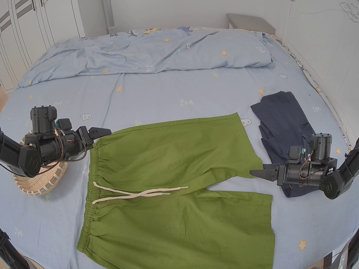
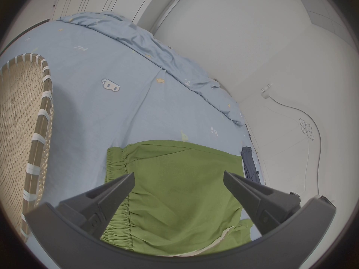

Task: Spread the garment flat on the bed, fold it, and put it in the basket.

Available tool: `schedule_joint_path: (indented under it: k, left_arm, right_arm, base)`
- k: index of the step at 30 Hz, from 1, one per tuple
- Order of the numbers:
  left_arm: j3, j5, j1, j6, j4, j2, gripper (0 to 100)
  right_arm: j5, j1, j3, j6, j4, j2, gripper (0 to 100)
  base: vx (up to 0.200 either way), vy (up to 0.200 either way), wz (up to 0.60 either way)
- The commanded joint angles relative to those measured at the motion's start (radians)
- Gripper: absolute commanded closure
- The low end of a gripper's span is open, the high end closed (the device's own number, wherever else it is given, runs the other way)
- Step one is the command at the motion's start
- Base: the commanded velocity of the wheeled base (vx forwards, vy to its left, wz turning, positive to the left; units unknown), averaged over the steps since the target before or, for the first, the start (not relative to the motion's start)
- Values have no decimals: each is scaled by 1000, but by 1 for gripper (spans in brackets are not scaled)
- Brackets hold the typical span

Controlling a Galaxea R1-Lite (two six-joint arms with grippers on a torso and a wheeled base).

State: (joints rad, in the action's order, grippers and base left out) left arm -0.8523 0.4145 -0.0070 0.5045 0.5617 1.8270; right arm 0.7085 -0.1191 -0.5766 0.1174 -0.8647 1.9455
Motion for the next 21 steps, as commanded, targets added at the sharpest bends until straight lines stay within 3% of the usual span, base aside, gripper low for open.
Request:
schedule_joint_path:
  k: [1,21]
  left_arm:
    - [1,0,-2,0,0,-15,0]
    - [6,0,-4,0,1,-17,0]
  right_arm:
    - [-3,-10,7,4,-66,81,0]
    - [-3,-17,0,5,-99,98,0]
  base:
    - [0,0,0]
    - [0,0,0]
